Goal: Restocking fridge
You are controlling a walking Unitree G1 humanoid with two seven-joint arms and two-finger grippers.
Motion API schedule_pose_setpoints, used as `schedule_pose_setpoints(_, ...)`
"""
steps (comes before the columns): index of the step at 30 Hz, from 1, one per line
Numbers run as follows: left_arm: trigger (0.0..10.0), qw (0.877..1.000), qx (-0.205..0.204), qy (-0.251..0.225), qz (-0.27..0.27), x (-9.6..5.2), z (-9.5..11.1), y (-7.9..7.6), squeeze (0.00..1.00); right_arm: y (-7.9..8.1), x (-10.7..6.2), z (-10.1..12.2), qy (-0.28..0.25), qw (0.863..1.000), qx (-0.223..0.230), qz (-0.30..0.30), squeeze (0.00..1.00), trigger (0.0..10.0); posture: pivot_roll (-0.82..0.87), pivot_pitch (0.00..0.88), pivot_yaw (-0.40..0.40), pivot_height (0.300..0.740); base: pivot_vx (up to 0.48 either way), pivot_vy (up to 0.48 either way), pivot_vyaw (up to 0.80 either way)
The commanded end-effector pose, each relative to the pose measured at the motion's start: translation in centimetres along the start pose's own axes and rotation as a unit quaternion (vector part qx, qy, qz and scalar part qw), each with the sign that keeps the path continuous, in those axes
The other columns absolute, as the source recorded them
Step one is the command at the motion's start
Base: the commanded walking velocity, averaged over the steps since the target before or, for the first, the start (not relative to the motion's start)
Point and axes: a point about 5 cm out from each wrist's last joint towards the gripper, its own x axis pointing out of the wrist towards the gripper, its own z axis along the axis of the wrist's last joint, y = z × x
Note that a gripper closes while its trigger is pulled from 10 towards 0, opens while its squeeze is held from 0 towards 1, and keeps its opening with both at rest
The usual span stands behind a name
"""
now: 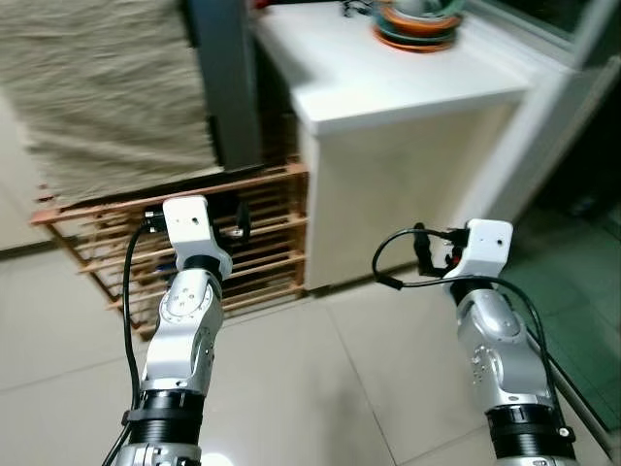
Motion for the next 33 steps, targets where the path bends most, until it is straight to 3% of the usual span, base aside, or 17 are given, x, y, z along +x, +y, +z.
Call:
schedule_pose_setpoints(1, 10.0, 1.0, -0.008, -0.011, -0.017, 0.4, 0.8, -1.5, 0.0, -1.3, -0.3, -0.2, 0.004, 1.0, -0.006, -0.017, 0.06, 10.0, -0.13, 0.0, -0.025, 0.74, 0.409, 0.251, 0.74)
schedule_pose_setpoints(7, 10.0, 0.999, 0.011, -0.014, -0.03, 0.8, 1.1, -1.9, 0.0, -0.7, 0.3, -0.2, 0.008, 1.0, 0.001, -0.015, 0.07, 10.0, -0.12, 0.0, -0.015, 0.74, 0.338, 0.042, 0.72)
schedule_pose_setpoints(13, 10.0, 0.998, 0.026, -0.028, -0.048, 1.3, 1.8, -2.2, 0.0, 0.0, 0.7, 0.2, 0.004, 1.0, 0.012, -0.012, 0.04, 10.0, -0.11, 0.0, -0.001, 0.74, 0.0, 0.0, 0.0)
schedule_pose_setpoints(29, 10.0, 0.999, 0.012, -0.005, -0.037, 2.1, 1.1, -2.2, 0.0, -0.1, -0.2, -1.0, 0.011, 1.0, 0.02, -0.016, 0.05, 10.0, -0.13, 0.0, 0.017, 0.74, 0.0, 0.457, 0.0)
schedule_pose_setpoints(33, 10.0, 0.999, 0.029, 0.003, -0.039, 2.2, 0.7, -2.3, 0.0, -0.2, -0.3, -1.0, 0.01, 1.0, 0.013, -0.017, 0.07, 10.0, -0.13, 0.0, 0.018, 0.74, 0.0, 0.238, 0.32)
